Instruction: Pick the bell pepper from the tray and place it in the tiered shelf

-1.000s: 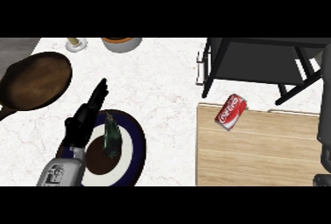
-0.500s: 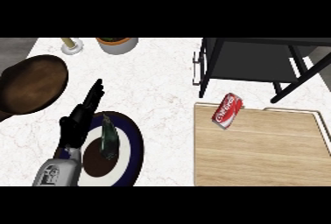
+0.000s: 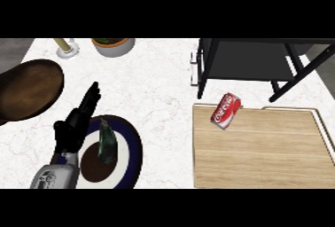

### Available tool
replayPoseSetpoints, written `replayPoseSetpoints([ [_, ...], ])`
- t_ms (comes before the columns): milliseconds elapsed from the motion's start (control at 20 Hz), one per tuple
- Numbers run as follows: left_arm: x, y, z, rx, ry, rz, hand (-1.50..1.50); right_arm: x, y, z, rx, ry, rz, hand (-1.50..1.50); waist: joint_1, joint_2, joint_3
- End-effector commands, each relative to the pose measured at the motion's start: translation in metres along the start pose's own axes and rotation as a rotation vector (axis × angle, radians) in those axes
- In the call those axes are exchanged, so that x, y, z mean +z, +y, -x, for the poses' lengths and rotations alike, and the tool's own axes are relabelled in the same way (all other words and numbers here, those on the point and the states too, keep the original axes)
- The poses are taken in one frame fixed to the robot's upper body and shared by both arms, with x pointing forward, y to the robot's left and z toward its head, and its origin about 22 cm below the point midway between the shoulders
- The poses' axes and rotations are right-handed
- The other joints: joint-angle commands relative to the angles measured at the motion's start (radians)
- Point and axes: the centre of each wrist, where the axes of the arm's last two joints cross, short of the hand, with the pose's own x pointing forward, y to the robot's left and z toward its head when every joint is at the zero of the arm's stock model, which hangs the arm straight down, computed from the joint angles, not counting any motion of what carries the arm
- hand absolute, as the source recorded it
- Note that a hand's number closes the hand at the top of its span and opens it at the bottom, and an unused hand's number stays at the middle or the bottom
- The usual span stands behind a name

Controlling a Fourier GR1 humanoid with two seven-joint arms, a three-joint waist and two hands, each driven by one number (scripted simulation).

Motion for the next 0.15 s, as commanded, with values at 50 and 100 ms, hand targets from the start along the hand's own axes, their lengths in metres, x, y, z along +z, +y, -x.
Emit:
replayPoseSetpoints([
  [50,-0.003,0.005,-0.007,-0.002,0.0,0.014,0.0,0.018,-0.065,0.02,0.053,0.02,-0.052,-1.5,0.003,0.002,0.0],
  [100,0.001,0.003,0.009,-0.013,-0.006,-0.006,0.0,0.011,-0.076,0.026,0.058,0.02,-0.082,-1.5,-0.014,-0.001,0.0],
])
